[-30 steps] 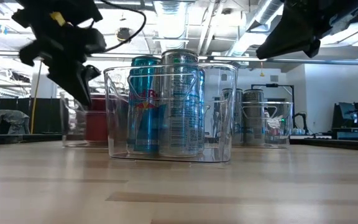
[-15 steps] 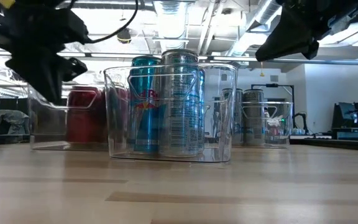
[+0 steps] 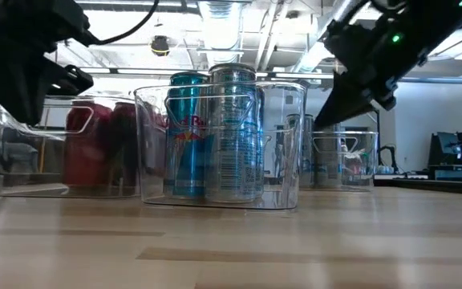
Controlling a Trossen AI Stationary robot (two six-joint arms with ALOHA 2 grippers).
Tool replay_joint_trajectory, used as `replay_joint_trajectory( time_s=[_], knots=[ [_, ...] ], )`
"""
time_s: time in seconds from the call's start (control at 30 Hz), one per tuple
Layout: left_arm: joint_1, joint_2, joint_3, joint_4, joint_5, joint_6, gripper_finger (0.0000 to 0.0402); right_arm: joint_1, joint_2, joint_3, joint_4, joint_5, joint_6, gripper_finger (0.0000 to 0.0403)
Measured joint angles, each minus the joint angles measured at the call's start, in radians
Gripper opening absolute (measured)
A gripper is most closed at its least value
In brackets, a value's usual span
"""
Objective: Sort soda cans
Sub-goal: Move the top left transparent bin to the middle left of the table
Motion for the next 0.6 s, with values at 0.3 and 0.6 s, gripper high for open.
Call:
replay_joint_trajectory(
  time_s=[0.3, 0.6],
  knots=[
    [-0.023, 0.0, 0.0, 0.022, -0.013, -0.035, 0.0033, -0.103, 0.02, 0.0, 0.022, -0.038, -0.115, 0.0021],
    [-0.023, 0.0, 0.001, 0.074, -0.026, -0.037, 0.0113, -0.193, 0.02, 0.0, 0.076, -0.126, -0.225, 0.0019]
  ],
)
